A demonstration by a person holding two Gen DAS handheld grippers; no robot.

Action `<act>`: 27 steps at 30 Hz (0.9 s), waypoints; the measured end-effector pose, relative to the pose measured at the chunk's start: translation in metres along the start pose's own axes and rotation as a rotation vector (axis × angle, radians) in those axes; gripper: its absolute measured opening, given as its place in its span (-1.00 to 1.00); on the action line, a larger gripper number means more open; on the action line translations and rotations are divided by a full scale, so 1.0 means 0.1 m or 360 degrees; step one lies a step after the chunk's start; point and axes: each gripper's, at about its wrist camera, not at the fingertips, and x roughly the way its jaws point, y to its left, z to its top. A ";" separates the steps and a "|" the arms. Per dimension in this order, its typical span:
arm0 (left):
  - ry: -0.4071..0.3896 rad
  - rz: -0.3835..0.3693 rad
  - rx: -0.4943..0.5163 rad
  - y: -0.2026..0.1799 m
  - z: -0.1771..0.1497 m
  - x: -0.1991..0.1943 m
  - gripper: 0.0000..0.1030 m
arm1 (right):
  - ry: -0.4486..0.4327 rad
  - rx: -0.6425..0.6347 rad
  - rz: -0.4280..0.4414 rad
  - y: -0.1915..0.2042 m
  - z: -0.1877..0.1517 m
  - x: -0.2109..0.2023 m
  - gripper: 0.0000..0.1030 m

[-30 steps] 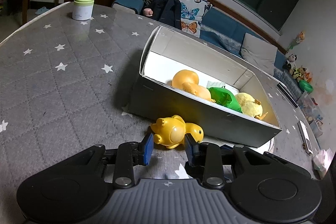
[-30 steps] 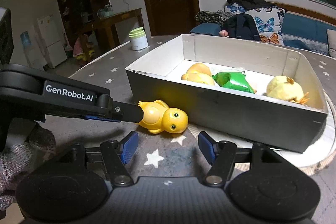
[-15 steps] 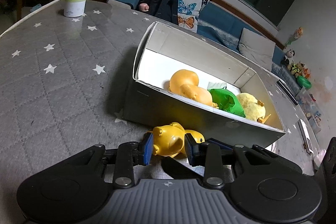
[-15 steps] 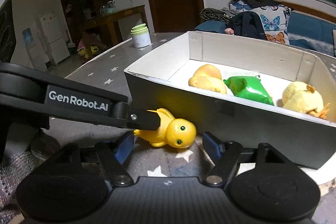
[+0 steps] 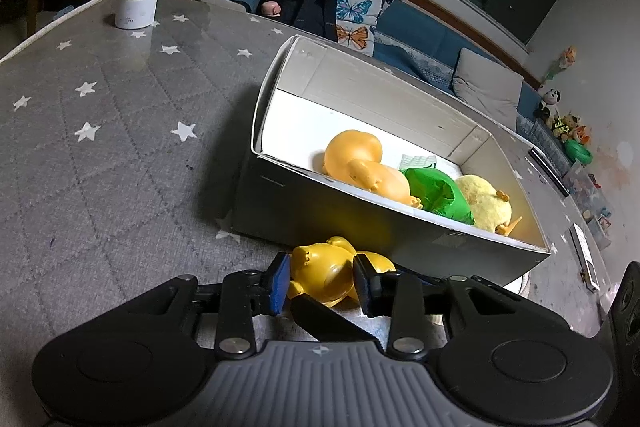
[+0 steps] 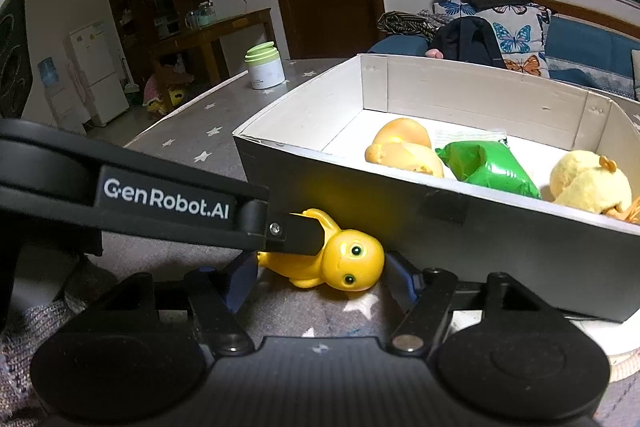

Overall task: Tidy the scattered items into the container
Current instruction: 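Carry the small yellow duck into the box and open the left tool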

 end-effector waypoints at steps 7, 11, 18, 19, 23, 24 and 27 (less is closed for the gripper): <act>-0.0007 -0.0007 0.0018 -0.03 -0.04 -0.06 -0.33 | 0.0005 -0.0002 -0.0005 0.01 -0.01 -0.06 0.22; -0.0025 -0.0006 0.0035 -0.08 -0.08 -0.13 -0.33 | -0.0011 -0.0006 -0.0006 0.03 -0.03 -0.13 0.21; -0.0085 -0.0029 0.0082 -0.23 -0.11 -0.34 -0.34 | -0.0081 -0.0008 -0.0010 0.05 -0.04 -0.38 0.21; -0.0100 -0.0035 0.0095 -0.26 -0.11 -0.38 -0.34 | -0.0100 -0.0007 -0.0012 0.05 -0.03 -0.43 0.21; -0.0171 -0.0071 0.0144 -0.41 -0.03 -0.53 -0.33 | -0.0196 -0.0018 -0.0036 0.04 0.02 -0.63 0.21; -0.0189 -0.0078 0.0161 -0.45 -0.01 -0.55 -0.33 | -0.0224 -0.0023 -0.0045 0.04 0.05 -0.68 0.21; -0.0231 -0.0094 0.0217 -0.58 0.10 -0.57 -0.33 | -0.0283 -0.0025 -0.0069 -0.01 0.14 -0.76 0.21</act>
